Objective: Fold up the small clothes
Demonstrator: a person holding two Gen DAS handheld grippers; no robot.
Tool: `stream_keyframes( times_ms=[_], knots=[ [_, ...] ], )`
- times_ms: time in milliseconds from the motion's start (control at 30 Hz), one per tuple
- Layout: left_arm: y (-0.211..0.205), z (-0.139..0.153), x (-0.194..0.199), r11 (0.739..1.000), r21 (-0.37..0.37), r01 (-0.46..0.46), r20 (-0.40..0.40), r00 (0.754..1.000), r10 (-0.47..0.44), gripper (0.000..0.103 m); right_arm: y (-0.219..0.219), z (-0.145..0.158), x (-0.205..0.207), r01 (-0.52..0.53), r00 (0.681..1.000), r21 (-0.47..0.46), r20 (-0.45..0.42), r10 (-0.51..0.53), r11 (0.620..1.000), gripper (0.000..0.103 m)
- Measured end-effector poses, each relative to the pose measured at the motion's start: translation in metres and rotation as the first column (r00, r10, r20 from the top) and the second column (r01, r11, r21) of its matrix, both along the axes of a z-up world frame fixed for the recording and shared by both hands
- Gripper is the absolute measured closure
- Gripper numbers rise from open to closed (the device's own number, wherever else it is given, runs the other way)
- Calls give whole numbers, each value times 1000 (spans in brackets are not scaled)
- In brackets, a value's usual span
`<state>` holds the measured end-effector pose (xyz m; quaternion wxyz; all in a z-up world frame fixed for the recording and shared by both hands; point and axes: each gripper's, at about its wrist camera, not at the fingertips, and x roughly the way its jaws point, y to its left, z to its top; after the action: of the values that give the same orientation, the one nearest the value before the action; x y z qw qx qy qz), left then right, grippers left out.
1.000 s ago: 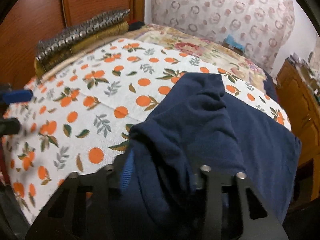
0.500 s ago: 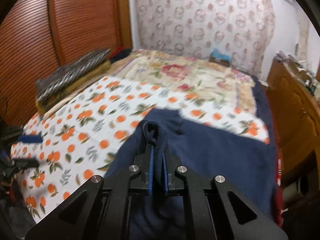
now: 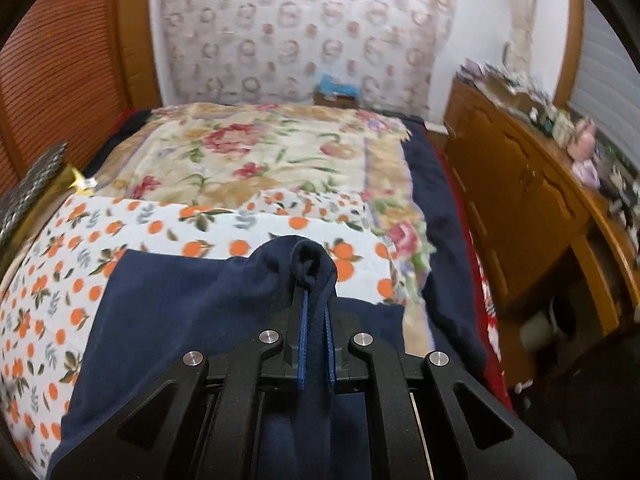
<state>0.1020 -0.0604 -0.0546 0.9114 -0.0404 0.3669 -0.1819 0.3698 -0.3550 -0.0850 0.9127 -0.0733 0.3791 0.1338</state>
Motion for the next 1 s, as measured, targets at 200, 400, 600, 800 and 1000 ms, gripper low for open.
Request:
stream_keyframes(
  times_ms=[200, 400, 600, 800, 1000],
  knots=[
    [-6, -1, 0, 1000, 2, 12, -4, 1000, -12, 48, 1, -15, -1, 24, 999, -50, -32, -26, 998, 90],
    [-16, -4, 0, 1000, 7, 29, -5, 1000, -29, 48, -9, 1, -43, 12, 1000, -54, 27, -11, 998, 75],
    [-25, -5, 0, 999, 2, 37, -4, 999, -37, 48, -1, 4, -119, -88, 995, -6, 46, 88, 996, 62],
    [-31, -6, -1, 999, 7, 51, -9, 999, -51, 48, 21, -15, -170, -171, 985, 57, 12, 170, 984, 57],
    [-37, -8, -2, 998, 7, 61, -13, 998, -61, 48, 37, -34, -195, -204, 979, 18, -13, 205, 979, 57]
  ],
)
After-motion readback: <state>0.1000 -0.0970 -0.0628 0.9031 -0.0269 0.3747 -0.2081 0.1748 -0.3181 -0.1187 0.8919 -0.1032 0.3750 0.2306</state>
